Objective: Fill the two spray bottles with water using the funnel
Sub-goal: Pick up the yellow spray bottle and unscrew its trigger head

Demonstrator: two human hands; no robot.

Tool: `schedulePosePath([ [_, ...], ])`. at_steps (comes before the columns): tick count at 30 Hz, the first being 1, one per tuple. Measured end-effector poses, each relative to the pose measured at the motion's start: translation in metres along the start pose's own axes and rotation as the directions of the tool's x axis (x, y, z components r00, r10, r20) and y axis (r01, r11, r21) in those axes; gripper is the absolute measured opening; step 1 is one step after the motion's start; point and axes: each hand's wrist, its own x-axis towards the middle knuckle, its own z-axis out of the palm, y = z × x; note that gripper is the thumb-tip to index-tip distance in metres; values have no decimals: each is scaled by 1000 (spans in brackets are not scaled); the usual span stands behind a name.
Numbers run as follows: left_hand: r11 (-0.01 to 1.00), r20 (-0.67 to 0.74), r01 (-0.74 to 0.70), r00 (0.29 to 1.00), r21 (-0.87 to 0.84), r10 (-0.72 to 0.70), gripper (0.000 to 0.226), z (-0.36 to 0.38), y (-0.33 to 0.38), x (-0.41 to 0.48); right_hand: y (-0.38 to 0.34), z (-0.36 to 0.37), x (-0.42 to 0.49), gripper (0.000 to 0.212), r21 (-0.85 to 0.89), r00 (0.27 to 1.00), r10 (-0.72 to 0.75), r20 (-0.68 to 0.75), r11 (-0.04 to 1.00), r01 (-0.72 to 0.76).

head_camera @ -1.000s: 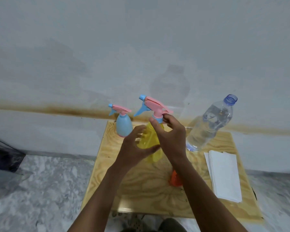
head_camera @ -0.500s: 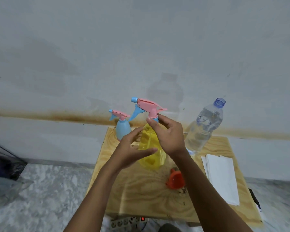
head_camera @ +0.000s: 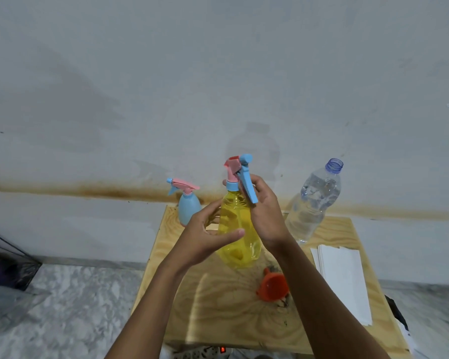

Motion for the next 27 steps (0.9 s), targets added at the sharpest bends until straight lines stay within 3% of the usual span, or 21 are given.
schedulePosePath([
  [4,1000,-14,9,1000,2,-9,56,3,0,-1,2,4,-4,22,-81,995,-62,-82,995,56],
  [11,997,-60,23,998,72,-18,64,6,-7,-3,6,9,-8,16,61,990,6,-139,998,2],
  [17,987,-125,54,992,151,-35,73,10,-12,-6,6,13,-13,28,-129,981,-30,-192,992,5],
  [23,982,-117,45,993,183,-23,78,13,-19,-9,8,13,-18,27,-62,986,8,-168,998,-19],
  [27,981,-122,29,992,191,-6,76,15,-18,-12,11,14,-21,41,-220,982,-40,-187,975,-2],
])
